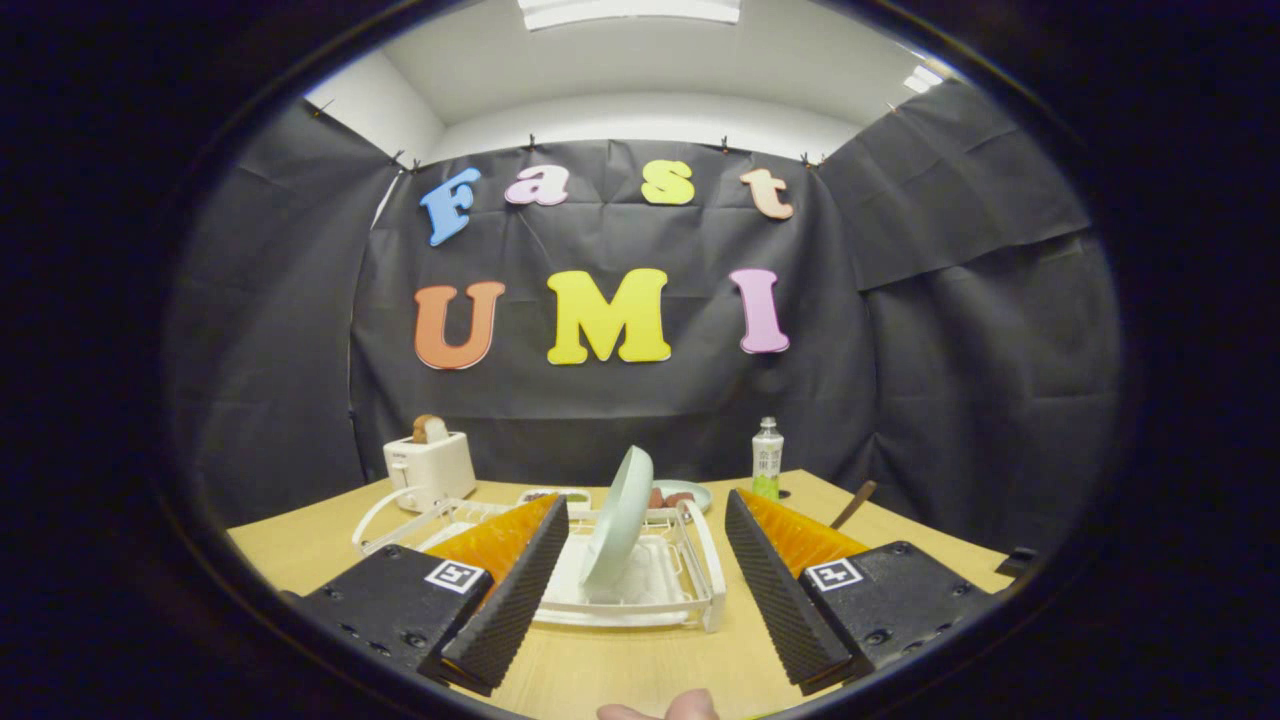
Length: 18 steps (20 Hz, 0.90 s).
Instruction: Take the plate from the dish rack, then take the spoon from the basket and place it into the plate.
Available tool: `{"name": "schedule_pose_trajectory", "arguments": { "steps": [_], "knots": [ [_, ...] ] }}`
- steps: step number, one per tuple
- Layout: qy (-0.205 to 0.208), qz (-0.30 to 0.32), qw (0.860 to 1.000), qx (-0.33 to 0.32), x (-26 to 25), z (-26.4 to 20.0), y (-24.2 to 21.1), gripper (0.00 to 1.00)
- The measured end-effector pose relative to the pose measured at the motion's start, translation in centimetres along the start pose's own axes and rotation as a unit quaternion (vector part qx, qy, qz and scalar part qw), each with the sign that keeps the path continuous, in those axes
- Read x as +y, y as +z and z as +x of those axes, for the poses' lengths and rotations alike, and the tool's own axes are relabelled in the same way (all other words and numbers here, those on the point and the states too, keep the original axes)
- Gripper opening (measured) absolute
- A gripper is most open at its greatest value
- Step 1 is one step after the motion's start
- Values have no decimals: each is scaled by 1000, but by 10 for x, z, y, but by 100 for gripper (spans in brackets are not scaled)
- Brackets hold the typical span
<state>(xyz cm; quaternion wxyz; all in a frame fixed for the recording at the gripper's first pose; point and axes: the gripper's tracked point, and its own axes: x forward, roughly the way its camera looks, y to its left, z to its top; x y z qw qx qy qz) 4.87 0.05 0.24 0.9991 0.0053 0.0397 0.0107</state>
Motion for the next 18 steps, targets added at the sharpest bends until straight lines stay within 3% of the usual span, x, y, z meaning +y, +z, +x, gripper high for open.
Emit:
{"name": "schedule_pose_trajectory", "arguments": {
  "steps": [7,11,18],
  "knots": [
    [18,-5,999,43,23,74,-6,100],
    [8,1,996,92,23,120,-26,100],
    [9,44,987,155,24,159,-57,100]
  ]
}}
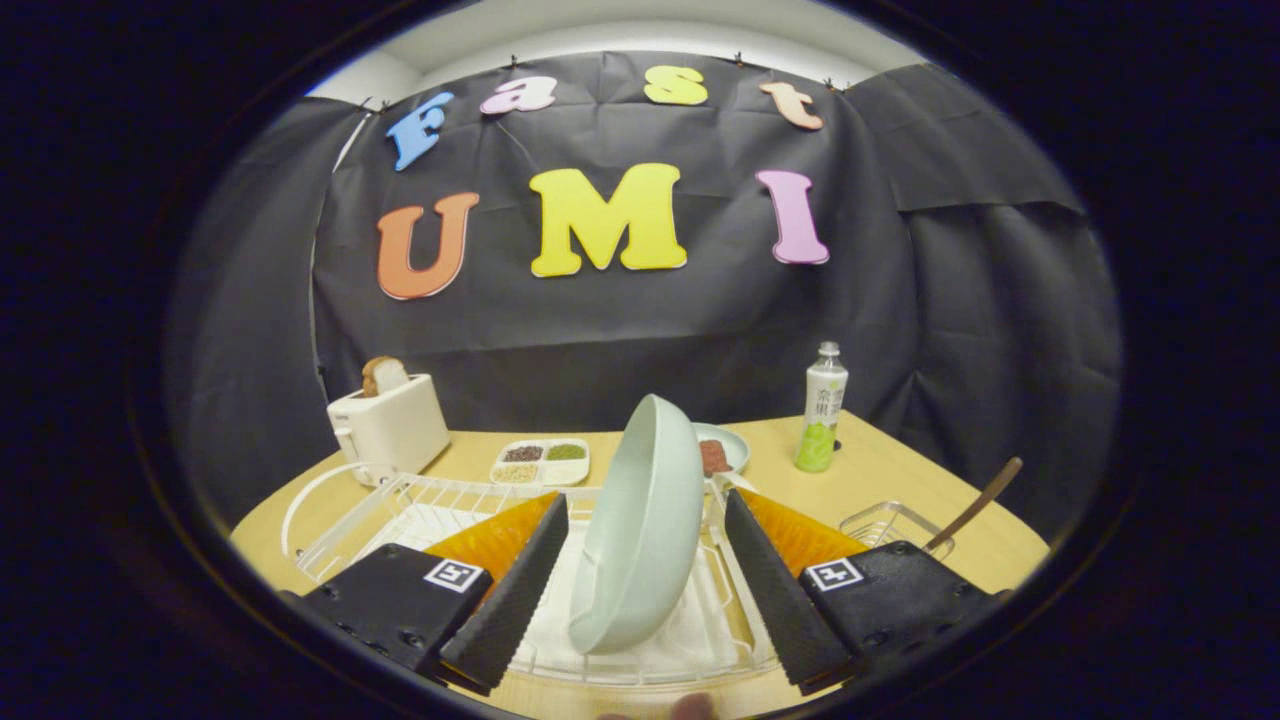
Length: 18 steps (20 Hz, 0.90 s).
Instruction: Take the plate from the dish rack, then take the spoon from the basket and place it into the plate.
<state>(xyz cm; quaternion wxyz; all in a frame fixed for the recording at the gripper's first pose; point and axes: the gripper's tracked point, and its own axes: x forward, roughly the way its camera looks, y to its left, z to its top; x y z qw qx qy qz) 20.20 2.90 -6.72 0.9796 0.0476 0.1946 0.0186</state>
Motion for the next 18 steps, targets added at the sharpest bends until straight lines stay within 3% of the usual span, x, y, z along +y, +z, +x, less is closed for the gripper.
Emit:
{"name": "schedule_pose_trajectory", "arguments": {
  "steps": [1,3,8,18],
  "knots": [
    [3,13,1000,11,0,4,-2,100],
    [0,32,999,18,-3,7,-4,91],
    [-18,91,996,10,-9,5,8,41],
    [-87,21,996,-10,-18,-6,54,33]
  ]
}}
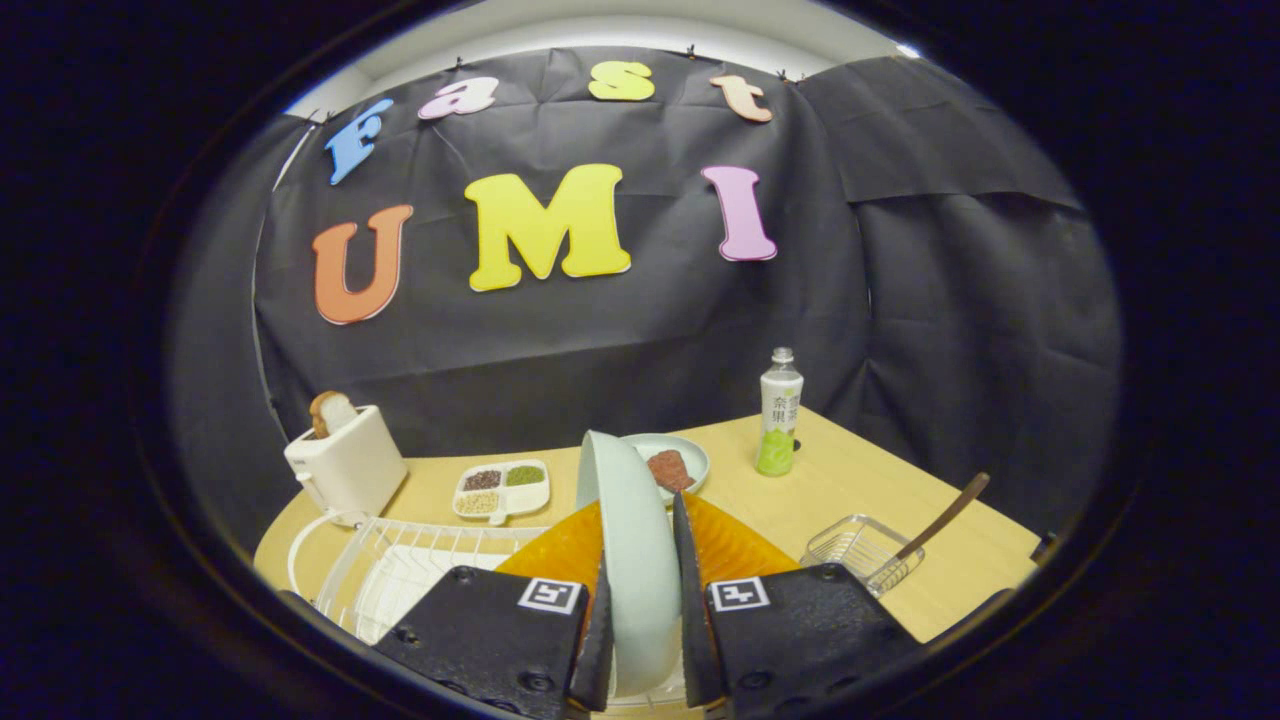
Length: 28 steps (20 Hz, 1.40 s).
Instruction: Take the plate from the dish rack, then take the spoon from the basket and place it into the plate.
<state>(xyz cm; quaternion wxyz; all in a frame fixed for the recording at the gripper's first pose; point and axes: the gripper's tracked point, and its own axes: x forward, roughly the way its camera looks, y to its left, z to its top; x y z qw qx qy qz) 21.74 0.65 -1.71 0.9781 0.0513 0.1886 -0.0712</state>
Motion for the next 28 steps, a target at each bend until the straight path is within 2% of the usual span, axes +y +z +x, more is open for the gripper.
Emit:
{"name": "schedule_pose_trajectory", "arguments": {
  "steps": [3,6,10,15,19,24,28],
  "knots": [
    [-19,-12,999,-33,-13,-6,27,32],
    [26,5,999,-42,2,-33,39,25],
    [85,32,995,-46,5,-83,26,25],
    [124,27,992,-27,-8,-140,-34,25],
    [140,36,989,6,-26,-166,-91,25],
    [141,71,984,84,-46,-162,-163,25],
    [150,73,979,115,-49,-152,-189,24]
  ]
}}
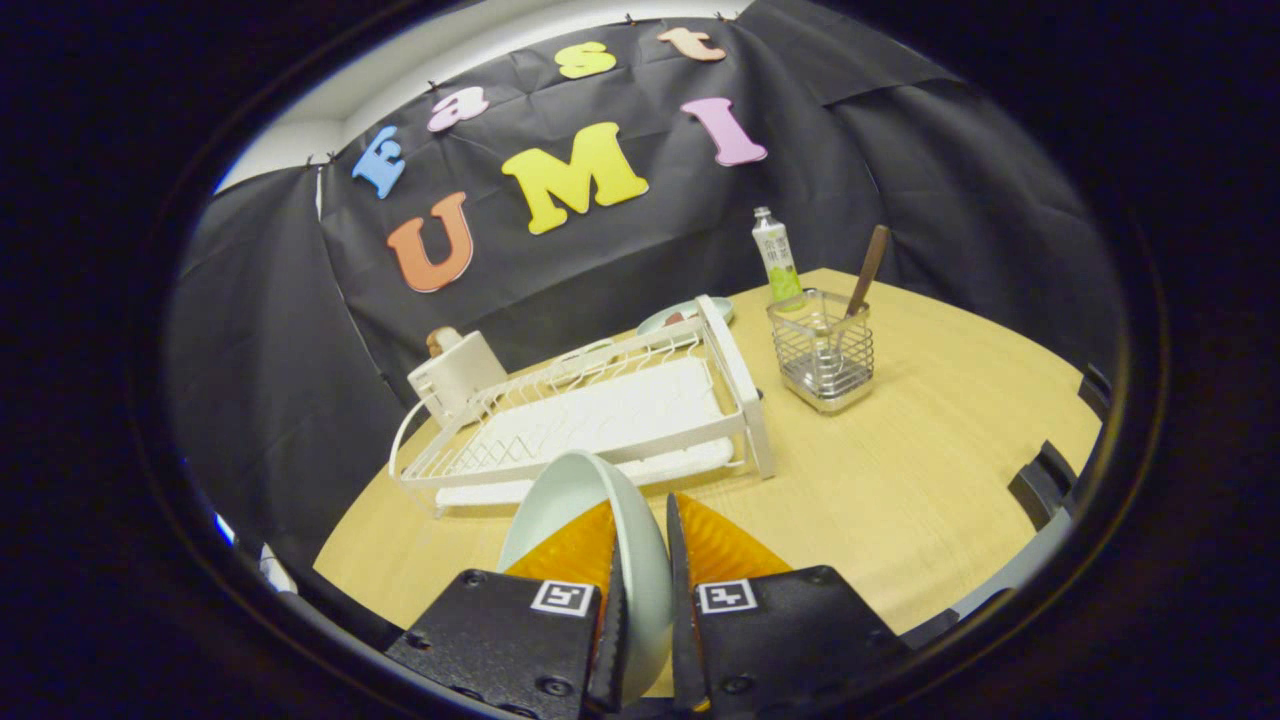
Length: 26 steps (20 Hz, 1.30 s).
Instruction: Take the plate from the dish rack, then take the spoon from the basket and place it into the plate.
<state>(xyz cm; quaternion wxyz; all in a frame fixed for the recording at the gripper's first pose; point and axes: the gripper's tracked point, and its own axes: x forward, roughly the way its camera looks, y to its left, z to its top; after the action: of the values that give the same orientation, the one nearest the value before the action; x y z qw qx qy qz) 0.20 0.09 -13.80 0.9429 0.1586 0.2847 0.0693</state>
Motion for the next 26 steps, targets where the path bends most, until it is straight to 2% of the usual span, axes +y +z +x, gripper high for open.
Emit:
{"name": "schedule_pose_trajectory", "arguments": {
  "steps": [3,7,11,15,16,19,23,26],
  "knots": [
    [-39,-15,999,6,-26,14,-7,28],
    [-45,5,999,20,-39,21,-11,30],
    [-45,-24,999,-7,-45,15,-1,35],
    [-66,-58,994,-64,-60,-3,25,61],
    [-76,-67,992,-80,-66,-11,33,70],
    [-104,-93,983,-121,-88,-33,57,85],
    [-144,-97,971,-162,-136,-68,97,95],
    [-151,-78,970,-175,-165,-84,117,99]
  ]
}}
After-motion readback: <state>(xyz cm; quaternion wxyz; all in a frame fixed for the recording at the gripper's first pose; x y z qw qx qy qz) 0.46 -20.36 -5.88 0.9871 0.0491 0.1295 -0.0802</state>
